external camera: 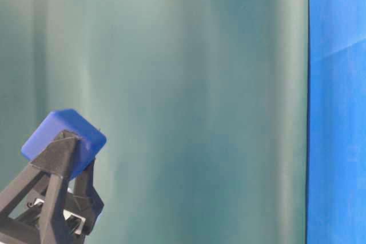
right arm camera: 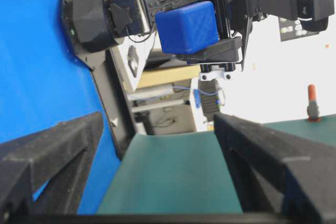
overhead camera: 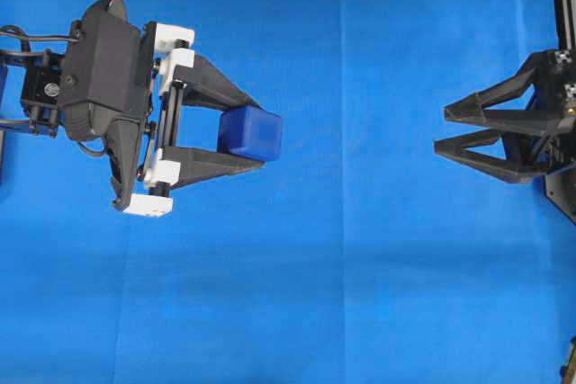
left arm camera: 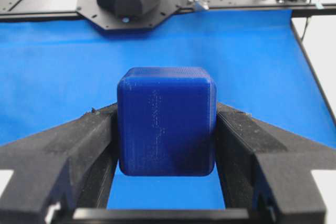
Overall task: Handover the blue block to the right arm after grasping it with the left arm, then place it in the designated position.
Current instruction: 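Rotate the left gripper to present the cube toward the right arm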
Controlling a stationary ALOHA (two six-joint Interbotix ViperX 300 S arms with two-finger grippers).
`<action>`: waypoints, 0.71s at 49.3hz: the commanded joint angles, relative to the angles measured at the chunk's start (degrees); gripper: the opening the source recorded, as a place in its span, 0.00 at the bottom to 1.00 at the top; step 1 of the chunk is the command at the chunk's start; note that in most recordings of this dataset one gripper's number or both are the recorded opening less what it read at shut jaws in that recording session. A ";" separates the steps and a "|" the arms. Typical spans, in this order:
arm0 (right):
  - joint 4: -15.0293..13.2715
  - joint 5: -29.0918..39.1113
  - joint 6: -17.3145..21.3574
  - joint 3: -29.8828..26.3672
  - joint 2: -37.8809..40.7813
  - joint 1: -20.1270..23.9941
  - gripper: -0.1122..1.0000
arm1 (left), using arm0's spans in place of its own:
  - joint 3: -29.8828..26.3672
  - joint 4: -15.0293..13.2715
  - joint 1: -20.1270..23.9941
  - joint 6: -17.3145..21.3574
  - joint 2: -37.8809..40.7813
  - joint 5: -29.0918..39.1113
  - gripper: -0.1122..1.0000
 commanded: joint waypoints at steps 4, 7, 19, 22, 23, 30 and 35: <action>-1.76 -0.53 -0.97 -1.93 0.44 -0.09 0.95 | -0.62 -0.09 0.09 -0.09 -1.14 -0.62 0.51; -2.11 -0.53 -1.49 -2.20 0.62 0.00 0.95 | -0.62 -0.09 0.09 -0.18 -1.14 -0.62 0.51; -2.29 -0.53 -1.76 -2.55 0.62 0.00 0.95 | -0.53 -0.09 0.09 -0.18 -1.14 -0.62 0.51; -2.29 -0.53 -1.76 -2.55 0.62 0.00 0.95 | -0.53 -0.09 0.09 -0.18 -1.14 -0.62 0.51; -2.29 -0.53 -1.76 -2.55 0.62 0.00 0.95 | -0.53 -0.09 0.09 -0.18 -1.14 -0.62 0.51; -2.29 -0.70 -1.76 -2.55 0.62 0.00 0.95 | -0.53 -0.09 0.09 -0.18 -1.23 -0.62 0.51; -2.29 -0.88 -1.76 -2.55 0.62 0.00 0.95 | -0.62 -0.09 0.09 -0.18 -1.14 -0.62 0.51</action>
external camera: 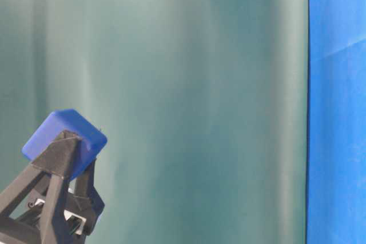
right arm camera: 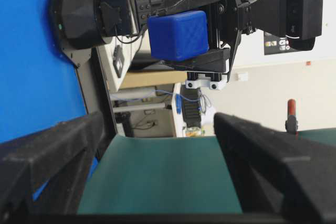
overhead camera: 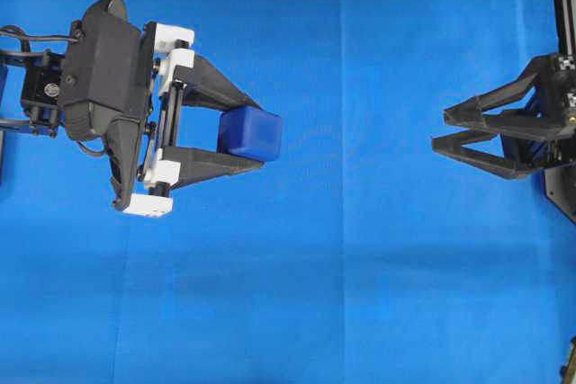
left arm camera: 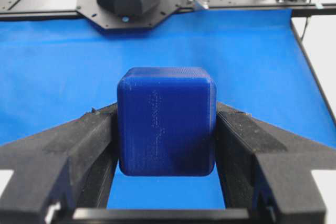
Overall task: Handover the blue block to the right arm after grasping it with the left arm, then place it in the designated position.
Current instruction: 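Rotate the left gripper to present the cube toward the right arm, then move the open right gripper toward the cube held by the left gripper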
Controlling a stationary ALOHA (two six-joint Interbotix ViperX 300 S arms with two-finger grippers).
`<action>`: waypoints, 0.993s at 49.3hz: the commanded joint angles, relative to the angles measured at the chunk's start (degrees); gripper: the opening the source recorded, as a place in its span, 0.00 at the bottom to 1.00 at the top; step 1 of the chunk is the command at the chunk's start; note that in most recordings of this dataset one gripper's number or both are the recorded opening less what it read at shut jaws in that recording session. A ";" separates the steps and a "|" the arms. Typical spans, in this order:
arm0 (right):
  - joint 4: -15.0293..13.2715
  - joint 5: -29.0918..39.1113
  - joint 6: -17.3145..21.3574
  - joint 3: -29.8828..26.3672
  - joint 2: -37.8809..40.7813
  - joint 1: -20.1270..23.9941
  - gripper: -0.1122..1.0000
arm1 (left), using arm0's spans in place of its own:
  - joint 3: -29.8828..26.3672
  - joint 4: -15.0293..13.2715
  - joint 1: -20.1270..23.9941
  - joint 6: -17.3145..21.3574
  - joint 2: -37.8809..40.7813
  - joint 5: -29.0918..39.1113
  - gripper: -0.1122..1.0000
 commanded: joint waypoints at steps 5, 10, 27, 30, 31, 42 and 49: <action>0.00 -0.88 0.09 -1.58 0.18 0.00 0.95 | -0.62 -0.09 0.18 -0.18 -1.14 -0.62 0.51; 0.00 -1.14 0.09 -1.58 0.18 0.00 0.95 | -0.62 -0.09 0.18 -0.18 -1.14 -0.62 0.51; 0.00 -1.23 0.09 -1.58 0.18 0.00 0.95 | -0.62 -0.09 0.18 -0.18 -1.23 -0.62 0.51; 0.00 -1.23 0.09 -1.58 0.35 0.00 0.95 | -0.62 -0.09 0.18 -0.18 -1.14 -0.62 0.51; 0.00 -1.23 0.09 -1.58 0.35 0.00 0.95 | -0.62 -0.09 0.18 -0.18 -1.14 -0.62 0.51; 0.00 -1.14 0.09 -1.67 0.79 0.00 0.95 | -0.62 -0.18 0.18 -0.18 -1.14 -0.62 0.51; 0.00 -1.14 0.09 -2.55 1.93 0.00 0.95 | -0.62 -0.18 0.18 -0.18 -1.14 -0.53 0.51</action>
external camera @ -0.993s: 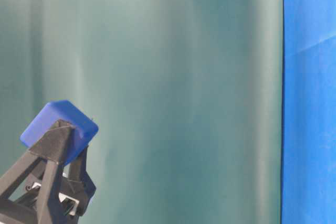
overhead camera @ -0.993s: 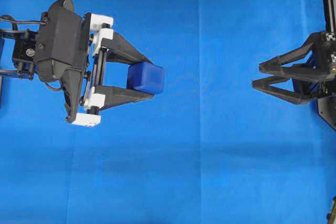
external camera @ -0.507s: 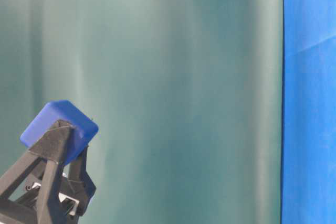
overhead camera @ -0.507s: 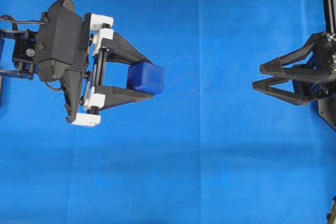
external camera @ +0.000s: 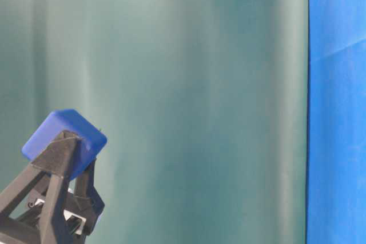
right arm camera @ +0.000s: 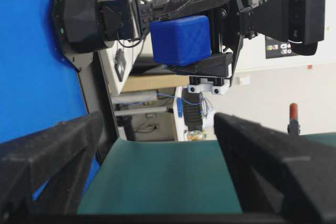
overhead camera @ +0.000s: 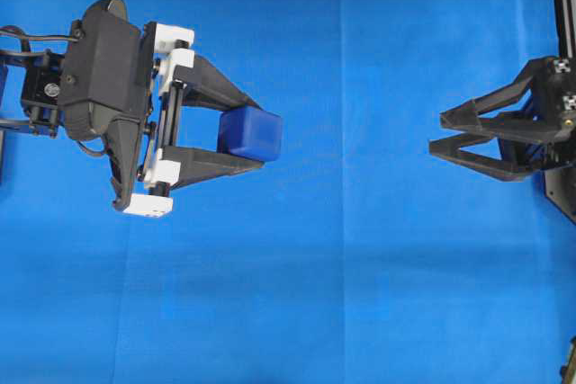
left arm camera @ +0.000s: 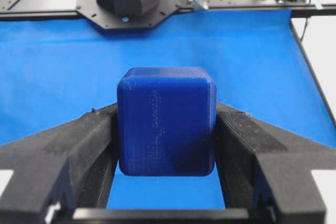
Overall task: Handover the blue block to the right arm after grasping it with the left arm, then place it in the designated position.
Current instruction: 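Move the open right gripper toward the cube held by the left gripper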
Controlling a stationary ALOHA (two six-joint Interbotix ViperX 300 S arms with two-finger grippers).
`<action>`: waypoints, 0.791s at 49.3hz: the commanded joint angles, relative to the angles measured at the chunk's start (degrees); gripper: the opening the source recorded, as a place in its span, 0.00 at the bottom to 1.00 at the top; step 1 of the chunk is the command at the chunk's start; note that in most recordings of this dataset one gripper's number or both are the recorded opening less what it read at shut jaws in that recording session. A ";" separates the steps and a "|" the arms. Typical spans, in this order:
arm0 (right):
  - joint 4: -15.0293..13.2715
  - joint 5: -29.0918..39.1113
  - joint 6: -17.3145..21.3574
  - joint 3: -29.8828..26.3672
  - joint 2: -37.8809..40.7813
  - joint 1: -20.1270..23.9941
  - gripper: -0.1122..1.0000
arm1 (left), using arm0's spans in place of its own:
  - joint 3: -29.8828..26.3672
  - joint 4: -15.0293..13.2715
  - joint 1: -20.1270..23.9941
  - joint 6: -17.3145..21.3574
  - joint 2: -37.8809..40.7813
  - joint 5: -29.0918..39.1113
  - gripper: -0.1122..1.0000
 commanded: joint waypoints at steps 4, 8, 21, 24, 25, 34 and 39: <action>0.00 -0.44 0.09 -2.99 2.20 0.09 0.95 | -0.62 0.00 0.09 -0.09 -1.14 -0.44 0.51; 0.00 -0.44 0.09 -4.66 4.39 0.09 0.95 | -0.62 0.00 0.09 -0.09 -1.14 -0.35 0.51; 0.00 -1.32 0.00 -12.48 13.54 0.00 0.95 | -0.62 -0.09 0.09 -0.09 -1.14 -0.26 0.51; -0.09 -1.32 -0.18 -14.59 15.82 0.00 0.95 | -0.62 -0.09 0.09 -0.09 -1.14 -0.26 0.51; -0.09 -1.23 -0.35 -15.38 16.61 0.00 0.95 | -0.62 -0.09 0.09 -0.09 -1.14 -0.26 0.51; -0.44 -1.14 -2.81 -20.74 23.03 0.00 0.95 | -0.62 -0.09 0.09 -0.09 -1.14 -0.26 0.51; -0.44 -1.05 -3.60 -23.20 26.28 0.09 0.95 | -0.62 -0.09 0.09 -0.18 -1.23 -0.26 0.51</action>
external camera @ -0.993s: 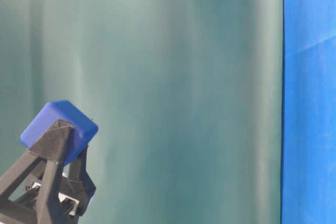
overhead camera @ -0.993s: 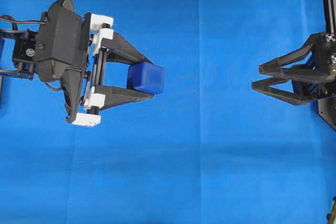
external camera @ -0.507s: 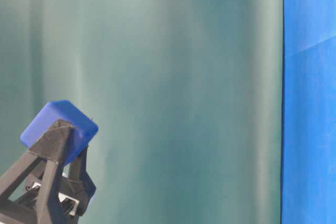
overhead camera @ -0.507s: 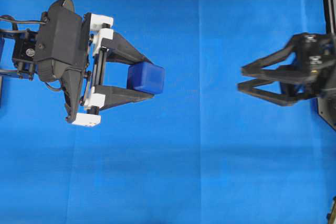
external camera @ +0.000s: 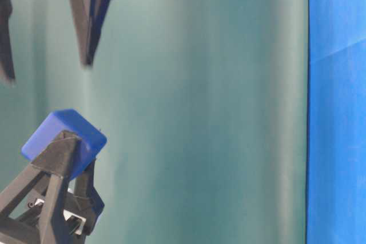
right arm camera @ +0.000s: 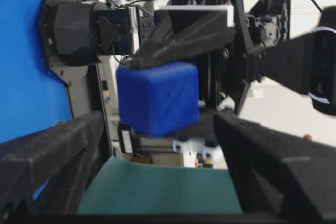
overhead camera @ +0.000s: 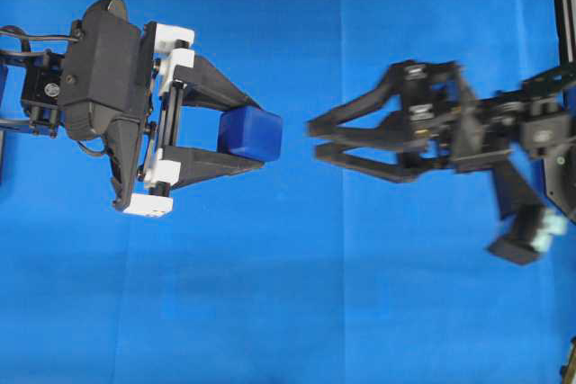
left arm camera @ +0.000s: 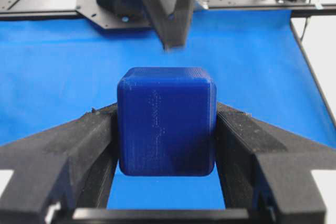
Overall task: Handover the blue block to the right arm after grasping it with the left arm, then place it in the designated position.
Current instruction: 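Move the open right gripper toward the cube held by the left gripper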
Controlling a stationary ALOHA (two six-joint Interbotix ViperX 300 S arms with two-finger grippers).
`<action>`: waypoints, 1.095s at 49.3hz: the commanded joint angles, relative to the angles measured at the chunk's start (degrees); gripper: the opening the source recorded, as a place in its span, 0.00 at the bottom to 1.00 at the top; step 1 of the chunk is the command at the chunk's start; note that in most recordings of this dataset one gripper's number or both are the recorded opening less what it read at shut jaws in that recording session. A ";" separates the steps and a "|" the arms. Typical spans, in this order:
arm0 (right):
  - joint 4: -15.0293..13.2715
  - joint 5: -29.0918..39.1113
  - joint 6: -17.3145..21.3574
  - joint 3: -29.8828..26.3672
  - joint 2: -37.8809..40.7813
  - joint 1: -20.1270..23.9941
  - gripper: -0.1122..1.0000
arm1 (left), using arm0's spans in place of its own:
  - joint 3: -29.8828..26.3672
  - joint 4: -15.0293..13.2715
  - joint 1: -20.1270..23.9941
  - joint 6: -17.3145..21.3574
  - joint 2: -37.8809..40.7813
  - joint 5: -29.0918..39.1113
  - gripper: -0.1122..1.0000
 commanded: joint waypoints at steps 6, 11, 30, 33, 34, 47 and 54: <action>-0.09 -0.35 -0.18 -6.15 5.10 0.09 0.95 | -0.70 -0.09 0.18 -0.09 -1.14 -0.35 0.51; -0.09 -0.35 -0.26 -8.79 7.38 0.09 0.95 | -0.62 -0.09 0.18 -0.09 -1.14 -0.35 0.51; -0.09 1.67 -0.35 -13.97 12.13 -0.44 0.95 | -0.70 -0.18 -0.09 -0.18 -1.14 -0.26 0.51; -0.09 1.76 -0.35 -13.97 12.13 -0.53 0.95 | -0.62 -0.18 -0.09 -0.18 -1.14 -0.26 0.51; -0.09 1.76 -0.35 -13.97 12.13 -0.44 0.95 | -0.62 -0.18 -0.09 -0.18 -1.14 -0.26 0.51; -0.09 1.85 -0.35 -13.97 12.04 -0.53 0.95 | -0.62 -0.18 -0.18 -0.18 -1.14 -0.26 0.51; -0.09 3.87 -0.26 -13.97 11.69 -0.44 0.88 | -0.70 -0.18 -0.44 -0.09 -1.14 -0.26 0.51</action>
